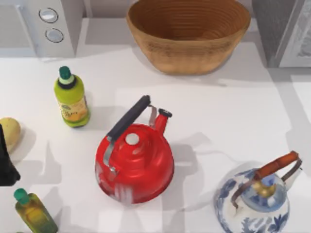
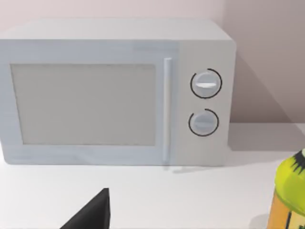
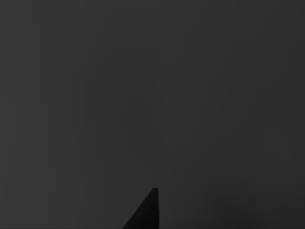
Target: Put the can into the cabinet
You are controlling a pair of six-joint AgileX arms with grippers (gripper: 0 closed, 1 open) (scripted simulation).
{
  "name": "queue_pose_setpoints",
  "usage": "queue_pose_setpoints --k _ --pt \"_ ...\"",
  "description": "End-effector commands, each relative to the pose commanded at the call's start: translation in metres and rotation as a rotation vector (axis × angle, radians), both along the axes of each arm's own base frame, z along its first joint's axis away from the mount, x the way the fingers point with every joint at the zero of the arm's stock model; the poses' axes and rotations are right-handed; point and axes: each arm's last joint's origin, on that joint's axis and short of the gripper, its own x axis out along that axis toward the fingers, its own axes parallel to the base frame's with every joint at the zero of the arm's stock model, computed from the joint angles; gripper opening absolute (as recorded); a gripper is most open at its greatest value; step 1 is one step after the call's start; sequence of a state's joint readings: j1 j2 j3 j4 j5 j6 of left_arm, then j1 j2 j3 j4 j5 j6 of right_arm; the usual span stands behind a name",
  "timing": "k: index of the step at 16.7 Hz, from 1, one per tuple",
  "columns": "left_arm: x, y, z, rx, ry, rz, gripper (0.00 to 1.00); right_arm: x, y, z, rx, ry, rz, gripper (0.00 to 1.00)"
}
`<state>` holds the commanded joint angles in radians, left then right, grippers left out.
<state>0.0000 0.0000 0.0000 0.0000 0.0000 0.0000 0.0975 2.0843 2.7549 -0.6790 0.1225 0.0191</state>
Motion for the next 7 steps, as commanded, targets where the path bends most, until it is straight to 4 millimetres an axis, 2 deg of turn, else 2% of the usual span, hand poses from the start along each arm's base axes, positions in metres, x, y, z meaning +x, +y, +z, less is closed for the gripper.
queue_pose_setpoints --k 1,2,7 --pt "0.0000 0.0000 0.0000 0.000 0.000 0.000 1.00 0.0000 0.0000 0.0000 0.000 0.000 0.000 0.98" --pt "0.0000 0.0000 0.0000 0.000 0.000 0.000 1.00 0.0000 0.0000 0.0000 0.000 0.000 0.000 1.00" --pt "0.0000 0.0000 0.0000 0.000 0.000 0.000 1.00 0.0000 0.0000 0.0000 0.000 0.000 0.000 1.00"
